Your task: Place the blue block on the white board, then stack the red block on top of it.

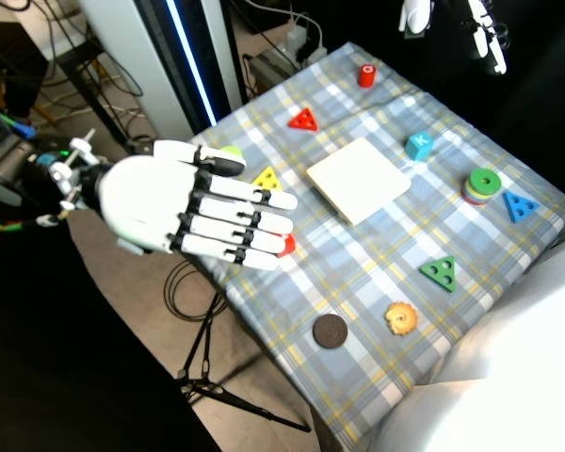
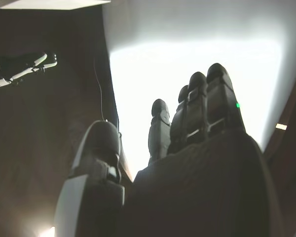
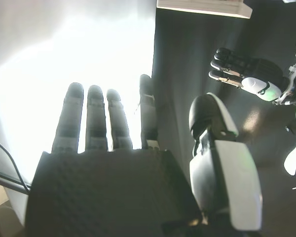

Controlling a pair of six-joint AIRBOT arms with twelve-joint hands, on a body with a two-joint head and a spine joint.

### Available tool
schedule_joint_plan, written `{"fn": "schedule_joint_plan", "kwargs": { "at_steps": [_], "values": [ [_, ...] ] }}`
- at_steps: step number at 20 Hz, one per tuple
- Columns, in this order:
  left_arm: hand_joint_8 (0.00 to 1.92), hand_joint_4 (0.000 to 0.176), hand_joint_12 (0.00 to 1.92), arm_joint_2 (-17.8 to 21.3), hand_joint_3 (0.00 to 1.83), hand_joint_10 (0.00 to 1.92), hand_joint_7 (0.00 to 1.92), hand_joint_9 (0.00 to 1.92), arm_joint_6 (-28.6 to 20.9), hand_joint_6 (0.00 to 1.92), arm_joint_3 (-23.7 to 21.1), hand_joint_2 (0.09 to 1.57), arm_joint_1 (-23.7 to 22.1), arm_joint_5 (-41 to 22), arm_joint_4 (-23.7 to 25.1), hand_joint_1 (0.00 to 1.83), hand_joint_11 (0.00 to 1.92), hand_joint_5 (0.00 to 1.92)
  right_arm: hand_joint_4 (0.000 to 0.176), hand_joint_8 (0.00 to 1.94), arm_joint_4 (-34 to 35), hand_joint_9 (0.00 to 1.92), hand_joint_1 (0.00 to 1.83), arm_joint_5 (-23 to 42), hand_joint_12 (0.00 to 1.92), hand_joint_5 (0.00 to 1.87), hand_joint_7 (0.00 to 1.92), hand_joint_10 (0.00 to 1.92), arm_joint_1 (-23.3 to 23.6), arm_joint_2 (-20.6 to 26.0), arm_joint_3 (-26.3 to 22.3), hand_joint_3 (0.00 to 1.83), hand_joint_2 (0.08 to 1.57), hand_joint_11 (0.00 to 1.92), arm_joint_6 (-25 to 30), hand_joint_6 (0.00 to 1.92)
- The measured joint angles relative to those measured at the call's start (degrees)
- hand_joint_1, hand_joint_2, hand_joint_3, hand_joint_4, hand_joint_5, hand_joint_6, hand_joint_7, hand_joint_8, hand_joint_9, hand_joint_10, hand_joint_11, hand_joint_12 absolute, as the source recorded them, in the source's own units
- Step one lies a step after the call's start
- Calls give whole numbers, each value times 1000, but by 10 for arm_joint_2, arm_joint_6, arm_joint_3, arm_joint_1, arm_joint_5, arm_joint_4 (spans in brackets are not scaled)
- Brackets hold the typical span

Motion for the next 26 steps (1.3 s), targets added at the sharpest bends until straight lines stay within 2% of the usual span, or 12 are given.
{"fn": "schedule_joint_plan", "kwargs": {
  "at_steps": [3,5,8,10,12,15,20,26],
  "values": [
    [6,176,311,-7,0,5,278,233,74,4,6,990,-40,40,-6,664,75,406,1,0,-7,429,721,0,377,465,450,0,5,0,1,0,1266,277,4,0],
    [0,176,298,-35,0,5,261,235,163,9,23,984,-89,80,-26,666,45,422,0,3,-11,446,723,5,355,455,464,4,8,0,2,2,1273,302,12,0],
    [8,176,288,-65,0,4,279,241,265,17,42,972,-129,147,-60,730,17,471,0,0,-23,462,718,5,319,455,482,1,8,0,2,0,1279,336,19,0],
    [6,176,194,-78,0,1,305,229,332,8,51,971,-148,172,-80,766,0,498,0,3,-26,475,697,7,308,462,493,3,8,0,2,3,1289,353,26,2],
    [10,176,189,-101,0,3,326,236,426,8,66,959,-165,193,-119,788,9,508,0,4,-33,472,695,11,297,468,497,2,8,0,4,1,1287,334,30,4],
    [4,176,134,-127,0,5,326,222,510,6,82,953,-185,226,-153,790,0,514,0,0,-35,491,709,12,248,464,508,0,8,0,4,0,1300,365,31,0],
    [10,176,134,-145,0,9,370,250,584,4,111,919,-205,253,-193,791,29,526,0,7,-38,512,717,12,242,477,531,7,8,0,5,2,1308,390,35,4],
    [11,176,140,-146,0,10,404,278,607,10,125,908,-206,274,-223,852,35,579,0,0,-40,527,724,13,139,475,553,0,8,0,5,2,1322,429,36,1]
  ]
}}
